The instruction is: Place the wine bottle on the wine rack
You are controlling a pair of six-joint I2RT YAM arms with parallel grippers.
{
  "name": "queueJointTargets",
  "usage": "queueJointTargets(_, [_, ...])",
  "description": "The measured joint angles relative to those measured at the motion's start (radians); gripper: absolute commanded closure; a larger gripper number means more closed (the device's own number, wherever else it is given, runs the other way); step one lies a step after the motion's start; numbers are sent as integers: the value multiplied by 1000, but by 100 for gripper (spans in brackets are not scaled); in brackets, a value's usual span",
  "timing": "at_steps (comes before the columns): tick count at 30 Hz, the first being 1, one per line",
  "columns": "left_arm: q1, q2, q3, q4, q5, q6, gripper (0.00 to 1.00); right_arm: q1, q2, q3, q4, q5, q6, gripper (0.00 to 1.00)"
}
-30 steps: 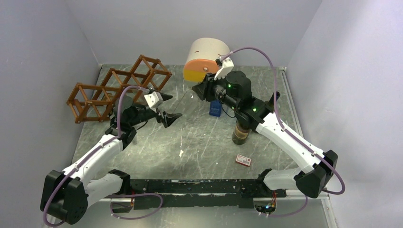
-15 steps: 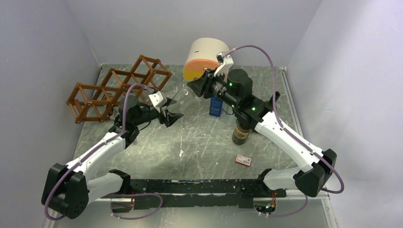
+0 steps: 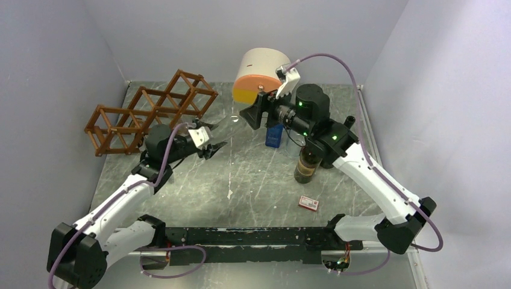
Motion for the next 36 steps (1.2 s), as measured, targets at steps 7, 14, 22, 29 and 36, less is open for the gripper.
queueJointTargets(7, [-5,-32,84,-193,-12,384,93,0,-22,134,-190,3,-153,19])
queueJointTargets(14, [-6,-31,146,-243,-72,726,93,0,26,253,-294,-26,-249,16])
queueJointTargets(22, [-6,-9,153,-242,-73,930,93,11,149,251,-346,-115,-298,15])
queueJointTargets(29, [-8,2,166,-259,-54,1022,93,21,207,250,-377,-221,-330,16])
queueJointTargets(36, [-19,2,196,-273,-29,1077,93,25,220,248,-379,-256,-330,21])
